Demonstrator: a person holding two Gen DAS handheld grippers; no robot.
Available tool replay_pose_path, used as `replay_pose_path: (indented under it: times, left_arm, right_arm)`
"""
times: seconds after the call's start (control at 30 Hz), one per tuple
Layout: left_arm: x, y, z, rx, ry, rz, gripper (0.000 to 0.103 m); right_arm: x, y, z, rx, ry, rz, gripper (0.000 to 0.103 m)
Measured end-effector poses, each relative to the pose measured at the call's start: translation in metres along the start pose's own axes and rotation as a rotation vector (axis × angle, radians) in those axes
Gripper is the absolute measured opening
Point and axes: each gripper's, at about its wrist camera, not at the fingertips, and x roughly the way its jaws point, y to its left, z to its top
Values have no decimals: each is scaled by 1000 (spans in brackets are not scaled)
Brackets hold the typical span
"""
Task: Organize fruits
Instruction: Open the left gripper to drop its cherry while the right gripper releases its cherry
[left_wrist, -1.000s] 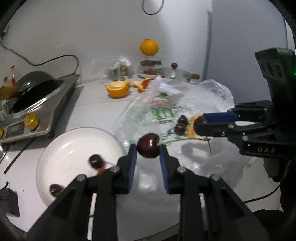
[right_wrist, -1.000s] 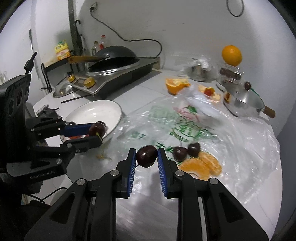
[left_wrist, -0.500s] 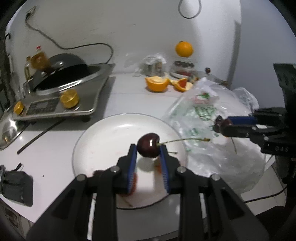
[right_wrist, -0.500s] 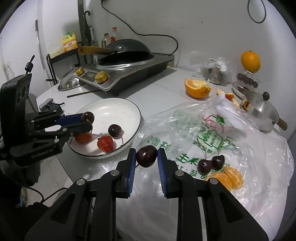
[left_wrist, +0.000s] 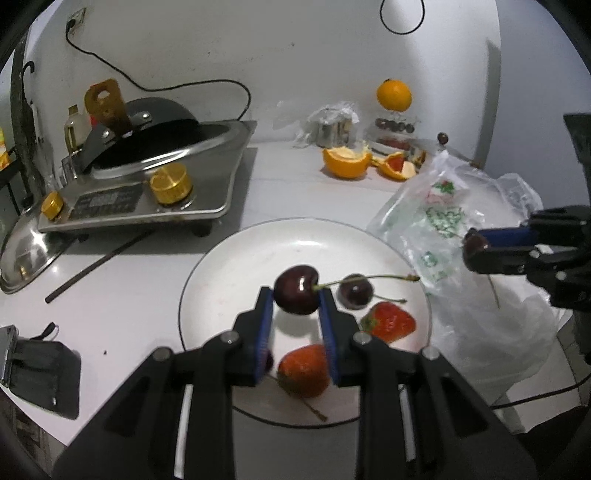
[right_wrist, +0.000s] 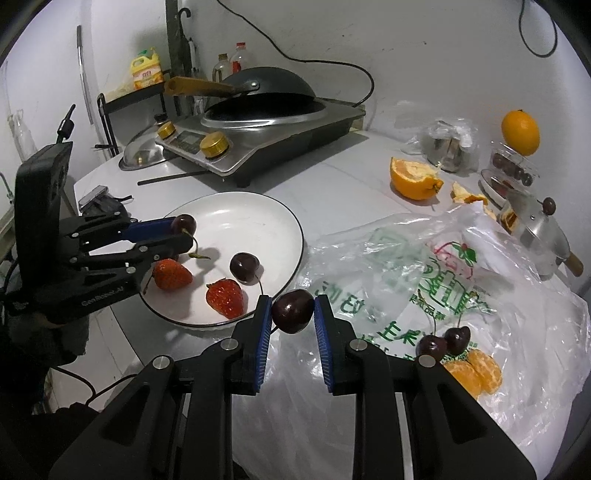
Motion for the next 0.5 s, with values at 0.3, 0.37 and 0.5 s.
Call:
replay_pose_path:
  times: [0.3, 0.37, 0.5]
  left_arm:
    - [7, 1, 0, 11, 6, -24, 26]
    - [8, 1, 0, 10, 6, -33, 26]
    - [12, 1, 1, 18, 20, -46, 26]
  right_arm:
    - [11, 7, 10, -16, 10, 5, 25]
    - [14, 10, 14, -22, 12, 4, 25]
    - [14, 14, 20, -21, -1, 2, 25]
